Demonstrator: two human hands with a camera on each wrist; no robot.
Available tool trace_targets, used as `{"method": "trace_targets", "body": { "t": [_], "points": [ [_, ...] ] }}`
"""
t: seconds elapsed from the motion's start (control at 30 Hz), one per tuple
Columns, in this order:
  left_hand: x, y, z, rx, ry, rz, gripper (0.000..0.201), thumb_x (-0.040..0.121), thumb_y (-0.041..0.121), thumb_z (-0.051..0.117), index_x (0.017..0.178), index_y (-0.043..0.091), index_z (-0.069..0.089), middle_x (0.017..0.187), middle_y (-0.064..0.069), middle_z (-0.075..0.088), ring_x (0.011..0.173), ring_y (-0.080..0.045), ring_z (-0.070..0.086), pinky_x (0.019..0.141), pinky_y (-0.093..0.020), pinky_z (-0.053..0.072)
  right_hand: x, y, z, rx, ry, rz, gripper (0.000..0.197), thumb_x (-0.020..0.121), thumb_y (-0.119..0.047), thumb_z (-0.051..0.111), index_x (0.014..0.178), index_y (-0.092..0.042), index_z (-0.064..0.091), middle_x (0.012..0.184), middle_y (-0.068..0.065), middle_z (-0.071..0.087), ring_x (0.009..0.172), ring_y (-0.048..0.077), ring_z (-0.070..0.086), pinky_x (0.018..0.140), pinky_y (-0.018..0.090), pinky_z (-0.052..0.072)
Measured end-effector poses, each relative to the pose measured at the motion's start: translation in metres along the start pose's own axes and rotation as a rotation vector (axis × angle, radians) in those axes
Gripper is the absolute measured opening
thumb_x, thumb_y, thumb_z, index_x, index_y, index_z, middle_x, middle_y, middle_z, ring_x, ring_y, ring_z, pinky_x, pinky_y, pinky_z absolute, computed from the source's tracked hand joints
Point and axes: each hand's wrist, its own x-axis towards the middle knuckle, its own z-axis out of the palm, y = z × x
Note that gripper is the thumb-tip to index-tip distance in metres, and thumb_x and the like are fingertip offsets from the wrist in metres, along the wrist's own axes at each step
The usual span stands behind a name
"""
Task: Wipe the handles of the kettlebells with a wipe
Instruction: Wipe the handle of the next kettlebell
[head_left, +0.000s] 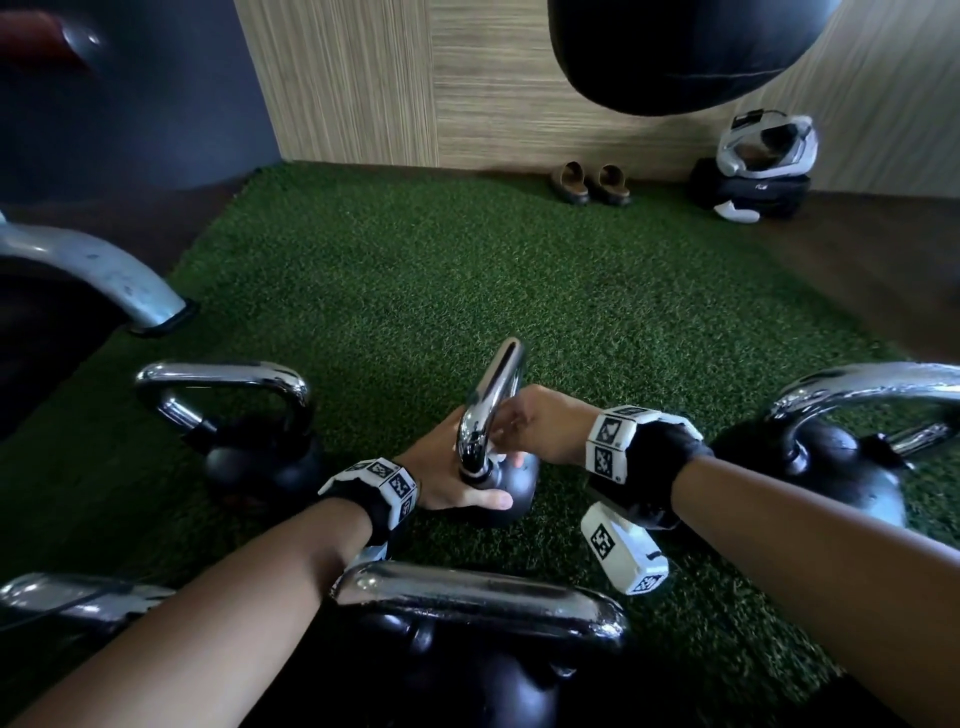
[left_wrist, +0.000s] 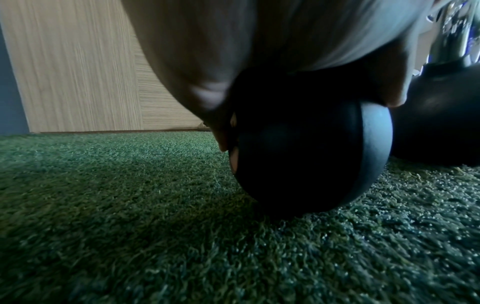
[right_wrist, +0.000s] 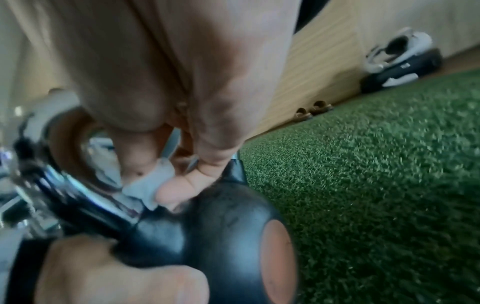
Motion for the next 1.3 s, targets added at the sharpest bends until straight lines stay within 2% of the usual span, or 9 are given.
{"method": "trace_targets", "body": {
  "t": [0.13,0.2,0.3,0.43,0.57,0.67,0.93,1.03,1.3],
  "points": [
    [-0.002,0.001,0.0,0.145,-0.028,0.008,0.049,0.076,0.041,0.089,0.105,0.05,0.05,0.109,0.034,0.053,0.11,0.01,0.05,0.103,-0.014,0.037,-0.008,0.002,-0.005,0.19,-0.101,0.001,0.019,0.097,-0.012,0.065,0.113,-0.009,0.076,0.112,0.003,0.078,0.101,0.02,0.074,0.097,0.036,0.055],
    [-0.005,-0.008,0.004,0.203,-0.037,-0.035,0.071,0.072,0.062,0.083,0.133,0.049,0.049,0.138,0.026,0.048,0.133,0.002,0.043,0.118,-0.028,0.034,-0.013,0.006,-0.002,0.452,-0.166,0.043,0.021,0.099,-0.005,0.06,0.116,0.0,0.071,0.114,0.009,0.075,0.097,0.019,0.073,0.091,0.034,0.056],
    [-0.004,-0.013,0.005,0.083,0.016,-0.096,0.103,0.066,0.056,0.09,0.152,0.033,0.037,0.147,0.013,0.046,0.137,0.001,0.043,0.119,-0.02,0.033,-0.012,0.015,0.007,0.966,-0.164,0.11,0.028,0.095,0.001,0.06,0.12,0.014,0.061,0.109,0.017,0.072,0.094,0.024,0.071,0.087,0.033,0.061],
    [-0.001,-0.006,0.004,0.063,0.018,-0.103,0.102,0.065,0.05,0.092,0.151,0.031,0.04,0.147,0.015,0.048,0.138,0.001,0.044,0.117,-0.018,0.032,-0.008,0.027,0.01,1.247,-0.044,0.098,0.051,0.088,-0.006,0.069,0.128,0.019,0.052,0.108,0.021,0.07,0.09,0.025,0.072,0.091,0.034,0.061],
    [-0.005,-0.007,0.005,0.006,0.048,-0.13,0.097,0.066,0.031,0.097,0.145,0.027,0.04,0.139,0.011,0.053,0.127,0.016,0.045,0.105,-0.002,0.034,-0.013,0.021,0.012,1.256,-0.106,0.085,0.04,0.089,-0.003,0.064,0.124,0.014,0.057,0.101,0.017,0.072,0.088,0.022,0.074,0.085,0.033,0.063],
    [-0.008,-0.001,0.005,0.009,0.032,-0.167,0.093,0.067,0.037,0.096,0.143,0.033,0.042,0.134,0.021,0.055,0.12,0.021,0.048,0.11,-0.013,0.041,-0.009,0.015,0.01,1.299,0.002,0.09,0.018,0.095,0.004,0.055,0.11,0.01,0.063,0.097,0.016,0.075,0.084,0.022,0.076,0.079,0.03,0.064],
    [-0.009,0.008,0.004,0.022,0.079,-0.137,0.107,0.064,0.039,0.097,0.134,0.071,0.023,0.147,0.011,0.047,0.137,-0.008,0.045,0.118,-0.029,0.036,-0.008,0.009,0.014,1.337,0.113,0.098,0.016,0.098,0.008,0.05,0.103,0.007,0.066,0.097,0.018,0.074,0.081,0.023,0.076,0.075,0.029,0.065],
    [-0.008,0.0,0.008,0.034,0.082,-0.162,0.11,0.058,0.055,0.093,0.143,0.059,0.022,0.147,0.009,0.048,0.139,-0.014,0.046,0.119,-0.046,0.039,-0.003,0.007,0.014,1.327,0.246,0.115,0.011,0.094,0.01,0.056,0.098,0.006,0.065,0.097,0.021,0.073,0.079,0.026,0.076,0.072,0.031,0.065],
    [-0.008,-0.008,0.011,0.05,0.091,-0.185,0.107,0.056,0.059,0.092,0.142,0.046,0.031,0.143,0.008,0.049,0.136,-0.014,0.048,0.117,-0.047,0.041,0.005,0.008,0.021,1.315,0.573,0.18,0.014,0.081,0.013,0.07,0.088,0.002,0.064,0.088,0.022,0.073,0.071,0.03,0.075,0.061,0.031,0.064]
  ]
}}
